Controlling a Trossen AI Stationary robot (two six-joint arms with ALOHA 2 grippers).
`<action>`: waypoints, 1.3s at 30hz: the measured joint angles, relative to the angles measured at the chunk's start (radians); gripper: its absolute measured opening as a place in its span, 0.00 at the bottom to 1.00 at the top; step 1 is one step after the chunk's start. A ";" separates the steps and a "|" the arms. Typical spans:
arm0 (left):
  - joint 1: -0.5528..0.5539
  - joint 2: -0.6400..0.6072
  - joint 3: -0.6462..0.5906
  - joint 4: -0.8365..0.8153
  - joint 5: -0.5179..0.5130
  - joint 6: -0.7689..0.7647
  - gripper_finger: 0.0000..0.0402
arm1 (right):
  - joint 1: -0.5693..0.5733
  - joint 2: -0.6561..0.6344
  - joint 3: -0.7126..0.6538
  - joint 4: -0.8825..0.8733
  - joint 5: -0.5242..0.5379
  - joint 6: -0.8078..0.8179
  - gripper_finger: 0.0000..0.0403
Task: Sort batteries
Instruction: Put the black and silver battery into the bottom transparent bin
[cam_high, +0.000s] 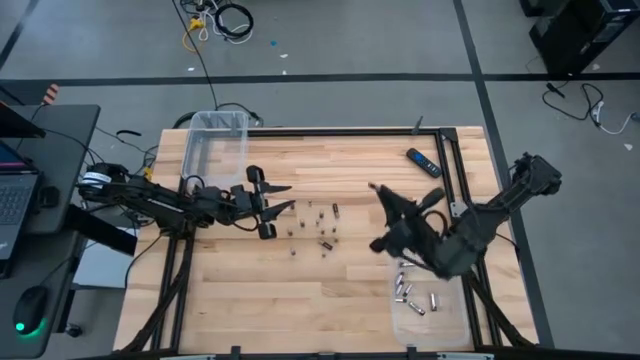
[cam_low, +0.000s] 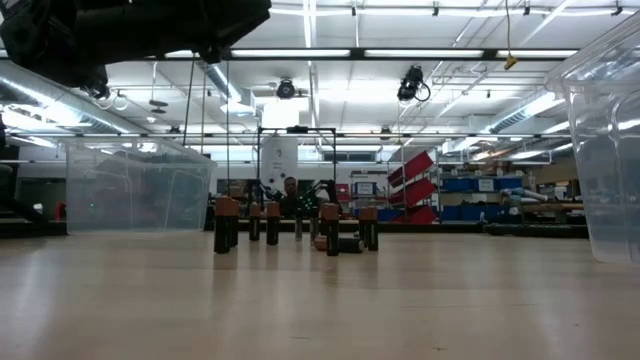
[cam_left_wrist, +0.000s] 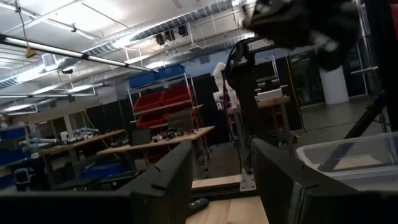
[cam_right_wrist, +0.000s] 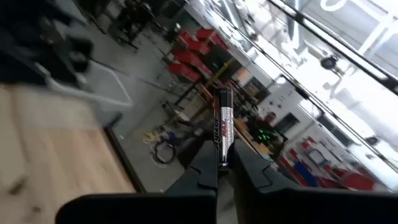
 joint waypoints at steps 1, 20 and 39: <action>0.000 0.000 0.000 0.001 0.000 -0.001 0.40 | -0.011 -0.011 0.000 -0.104 -0.003 0.090 0.04; 0.000 0.000 0.000 -0.024 0.006 -0.053 0.40 | 0.205 -0.100 0.000 -1.100 -1.110 1.700 0.03; 0.000 0.000 0.000 -0.106 0.009 -0.054 0.40 | 0.269 -0.079 0.000 -1.049 -0.968 1.996 0.37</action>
